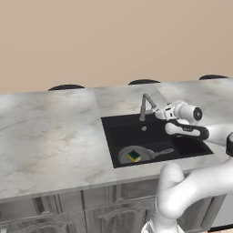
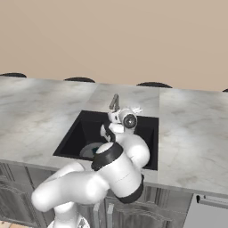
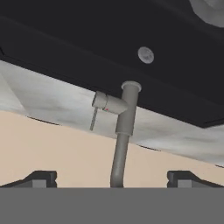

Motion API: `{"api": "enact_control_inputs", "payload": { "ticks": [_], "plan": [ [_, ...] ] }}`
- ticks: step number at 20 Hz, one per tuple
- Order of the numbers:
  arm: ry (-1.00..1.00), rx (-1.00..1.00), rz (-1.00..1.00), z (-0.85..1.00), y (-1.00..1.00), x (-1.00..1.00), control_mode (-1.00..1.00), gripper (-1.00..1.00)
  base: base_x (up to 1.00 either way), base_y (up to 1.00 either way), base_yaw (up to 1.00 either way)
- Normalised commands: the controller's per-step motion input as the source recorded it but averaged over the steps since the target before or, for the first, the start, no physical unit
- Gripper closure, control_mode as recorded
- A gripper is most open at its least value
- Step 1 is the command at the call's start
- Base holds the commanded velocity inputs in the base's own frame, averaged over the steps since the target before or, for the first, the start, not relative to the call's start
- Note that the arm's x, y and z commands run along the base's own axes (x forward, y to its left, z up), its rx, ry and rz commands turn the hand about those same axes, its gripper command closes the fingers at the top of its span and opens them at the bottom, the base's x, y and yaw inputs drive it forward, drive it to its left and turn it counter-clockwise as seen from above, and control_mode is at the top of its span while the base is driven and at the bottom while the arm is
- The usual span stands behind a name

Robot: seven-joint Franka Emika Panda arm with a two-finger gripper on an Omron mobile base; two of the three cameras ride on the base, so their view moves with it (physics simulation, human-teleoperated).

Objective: Pick the pan and sponge and place them into the sink. Then turn on the water.

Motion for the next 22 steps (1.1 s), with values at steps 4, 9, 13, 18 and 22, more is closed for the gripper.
{"api": "enact_control_inputs", "payload": {
  "ticks": [4,9,13,18,22],
  "plan": [
    [-0.08,0.0,0.0,-0.04,-0.27,0.52,-1.0,-1.0,0.0,0.0,0.0],
    [-0.04,0.0,0.01,-0.13,-0.17,0.47,-1.0,-1.0,0.0,0.0,0.0],
    [0.0,0.0,0.02,-0.21,-0.01,0.44,-1.0,-1.0,0.0,0.0,0.0],
    [0.0,0.0,0.01,-0.14,-0.02,0.46,-1.0,-1.0,0.0,0.0,0.0],
    [0.0,0.0,0.0,-0.23,-0.17,0.47,-1.0,-1.0,0.0,0.0,0.0]
  ]
}}
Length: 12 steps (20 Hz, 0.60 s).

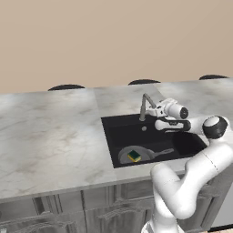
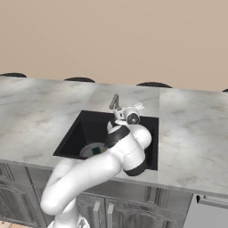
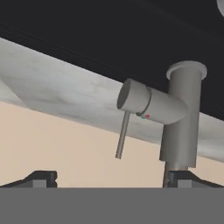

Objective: Pick the pan and sponge and place them into the sink. Then turn on the water.

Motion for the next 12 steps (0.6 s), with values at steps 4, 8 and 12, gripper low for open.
{"api": "enact_control_inputs", "payload": {
  "ticks": [4,8,12],
  "plan": [
    [0.0,0.0,0.05,-0.31,-0.28,0.27,-1.0,-1.0,0.0,0.0,0.0],
    [-0.01,0.0,0.08,-0.26,-0.33,0.17,-1.0,-1.0,0.0,0.0,0.0],
    [-0.01,0.0,0.08,-0.18,-0.34,0.23,-1.0,-1.0,0.0,0.0,0.0]
  ]
}}
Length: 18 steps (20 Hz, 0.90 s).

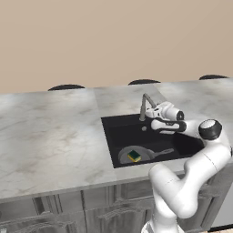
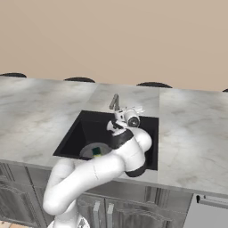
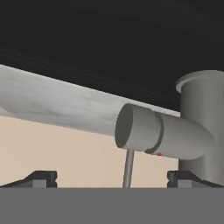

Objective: Pick the pan and sponge and place them into the sink. Then turn on the water.

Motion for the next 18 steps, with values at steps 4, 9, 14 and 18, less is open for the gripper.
{"api": "enact_control_inputs", "payload": {
  "ticks": [4,9,14,18],
  "plan": [
    [-0.01,0.0,0.07,-0.16,-0.39,0.28,-1.0,-1.0,0.0,0.0,0.0],
    [-0.01,0.0,0.06,-0.18,-0.42,0.36,-1.0,-1.0,0.0,0.0,0.0],
    [-0.01,0.0,0.03,-0.22,-0.38,0.52,-1.0,-1.0,0.0,0.0,0.0],
    [0.0,-0.01,0.02,-0.3,-0.31,0.49,-1.0,-1.0,0.0,0.0,0.0]
  ]
}}
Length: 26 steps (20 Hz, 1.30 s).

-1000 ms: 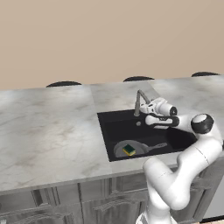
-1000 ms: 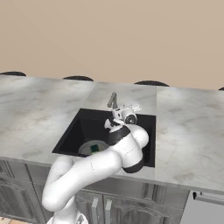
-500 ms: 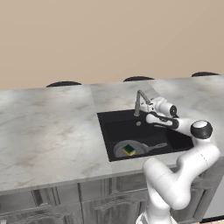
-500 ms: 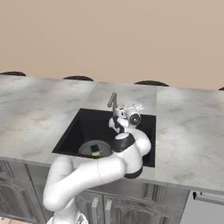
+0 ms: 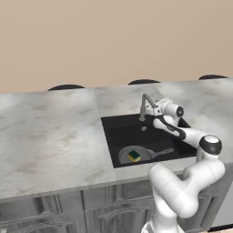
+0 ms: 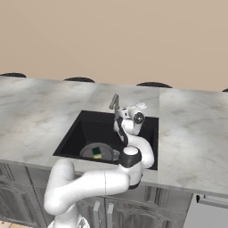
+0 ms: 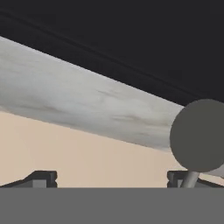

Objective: Pick the pan and sponge and place them into the sink. Then turn on the water.

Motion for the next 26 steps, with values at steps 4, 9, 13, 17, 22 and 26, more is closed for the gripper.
{"api": "enact_control_inputs", "payload": {
  "ticks": [4,9,13,17,22,26],
  "plan": [
    [0.0,-0.05,0.0,-0.38,-0.44,0.46,-1.0,-1.0,0.0,0.0,0.0],
    [0.0,-0.14,0.0,-0.55,-0.8,0.32,-1.0,-1.0,0.0,0.0,0.0],
    [0.0,-0.14,0.0,-0.59,-1.0,0.17,-1.0,-1.0,0.0,0.0,0.0],
    [-0.01,-0.14,-0.01,-0.63,-1.0,0.1,-1.0,-1.0,0.0,0.0,0.0],
    [-0.05,-0.12,-0.03,-0.67,-1.0,0.0,-1.0,-1.0,0.0,0.0,0.0],
    [-0.09,-0.1,-0.04,-0.65,-1.0,0.0,-1.0,-1.0,0.0,0.0,0.0]
  ]
}}
